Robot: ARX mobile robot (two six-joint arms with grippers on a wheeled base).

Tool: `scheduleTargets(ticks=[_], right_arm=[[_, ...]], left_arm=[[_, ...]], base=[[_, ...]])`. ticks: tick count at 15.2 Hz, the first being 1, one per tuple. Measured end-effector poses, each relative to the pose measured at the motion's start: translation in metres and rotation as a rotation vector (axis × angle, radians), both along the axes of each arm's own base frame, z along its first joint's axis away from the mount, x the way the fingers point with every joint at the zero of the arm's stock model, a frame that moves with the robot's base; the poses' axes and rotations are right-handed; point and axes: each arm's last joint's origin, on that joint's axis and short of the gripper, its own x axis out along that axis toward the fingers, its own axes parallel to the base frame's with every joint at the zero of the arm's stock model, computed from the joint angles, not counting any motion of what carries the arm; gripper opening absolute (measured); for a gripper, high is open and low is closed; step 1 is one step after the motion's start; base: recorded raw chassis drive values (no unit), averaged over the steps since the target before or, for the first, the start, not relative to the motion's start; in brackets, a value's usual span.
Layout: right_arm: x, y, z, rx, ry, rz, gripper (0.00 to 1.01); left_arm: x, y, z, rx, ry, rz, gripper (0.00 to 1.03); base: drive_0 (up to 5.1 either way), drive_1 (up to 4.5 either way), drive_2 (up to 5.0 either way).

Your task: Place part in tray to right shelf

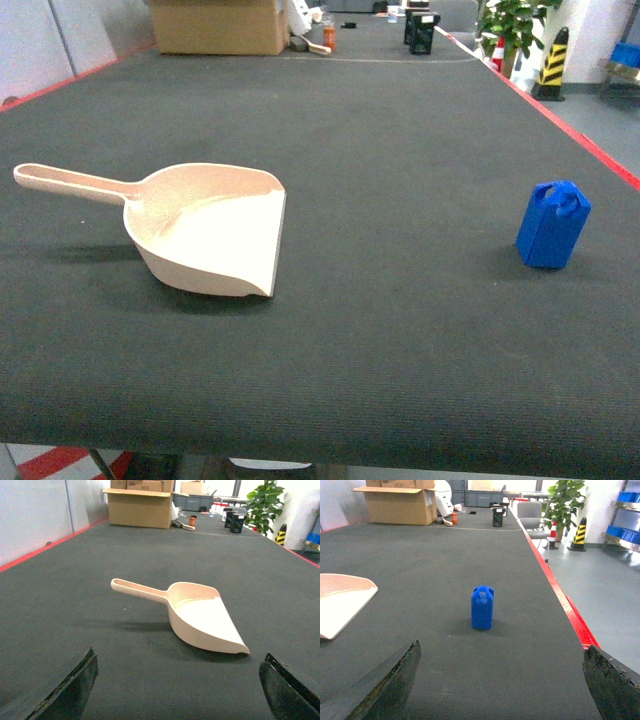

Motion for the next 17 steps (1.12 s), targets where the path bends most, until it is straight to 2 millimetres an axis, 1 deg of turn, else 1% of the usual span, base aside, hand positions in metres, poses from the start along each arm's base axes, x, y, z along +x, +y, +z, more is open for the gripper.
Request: scheduleTargets(ticks=[17], right_arm=[[0.0, 0.0, 0.0, 0.0, 0.0, 0.0, 0.98]], left_arm=[[0.0, 0.0, 0.0, 0.0, 0.0, 0.0, 0.98]], base=[[0.0, 0.0, 0.0]])
